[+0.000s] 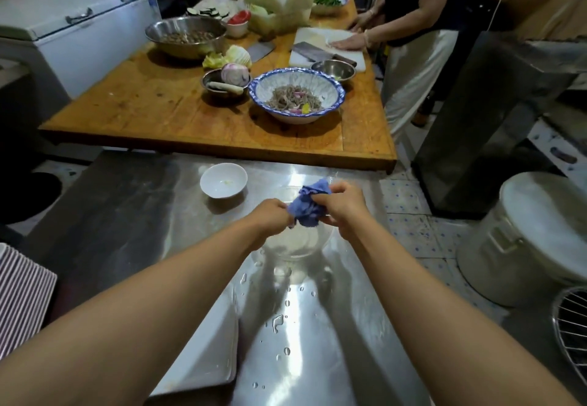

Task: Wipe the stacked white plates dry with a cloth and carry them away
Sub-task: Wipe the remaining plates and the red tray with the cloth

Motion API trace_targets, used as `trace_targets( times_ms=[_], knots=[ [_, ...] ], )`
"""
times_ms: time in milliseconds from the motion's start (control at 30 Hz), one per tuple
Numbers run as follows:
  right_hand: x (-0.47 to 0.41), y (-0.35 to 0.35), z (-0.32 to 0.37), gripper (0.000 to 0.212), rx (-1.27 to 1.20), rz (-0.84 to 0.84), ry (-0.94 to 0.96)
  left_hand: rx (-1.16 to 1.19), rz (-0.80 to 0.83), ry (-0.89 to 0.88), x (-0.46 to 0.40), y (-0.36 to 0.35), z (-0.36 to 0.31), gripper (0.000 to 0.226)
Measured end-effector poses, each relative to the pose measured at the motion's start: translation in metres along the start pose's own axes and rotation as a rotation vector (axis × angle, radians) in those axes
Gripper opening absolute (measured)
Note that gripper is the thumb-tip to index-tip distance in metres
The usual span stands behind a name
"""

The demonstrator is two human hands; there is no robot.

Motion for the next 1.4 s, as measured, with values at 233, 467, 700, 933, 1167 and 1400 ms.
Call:
trace_targets(
  times_ms=[233, 467, 700, 933, 1167, 1400],
  knots=[
    [0.036, -0.012, 0.02, 0.014, -0.032, 0.176, 0.133, 0.237, 0.074, -0.183, 0.03, 0.008, -0.021, 0.037],
    [0.106, -0.038, 0.031, 0.012, -0.221, 0.292, 0.045, 0.439, -0.069, -0.122, 0.078, 0.071, 0.021, 0.026],
    [0.188, -0.093, 0.009, 0.019, -0.038, 0.295, 0.094, 0.552, -0.224, -0.111, 0.146, 0.14, 0.089, 0.021],
    [0.266, -0.15, -0.019, 0.021, 0.105, 0.164, 0.186, 0.87, -0.064, -0.032, 0.204, 0.17, 0.164, 0.024],
    [0.314, -0.171, -0.045, 0.025, -0.142, 0.102, -0.033, 0.607, 0.111, -0.004, 0.244, 0.162, 0.201, 0.035],
    [0.327, -0.175, -0.088, 0.012, -0.071, 0.274, -0.298, 0.385, -0.08, -0.069, 0.251, 0.176, 0.214, 0.067]
  ],
)
Point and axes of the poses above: each hand's wrist, its own x-axis away from the middle knuckle, its own y-axis out of the back of the hand, z = x × y, the point moved 8 cm from there along -x, towards the middle knuckle, and after that the axes turned 1 degree about y, right-handed, at the moved point
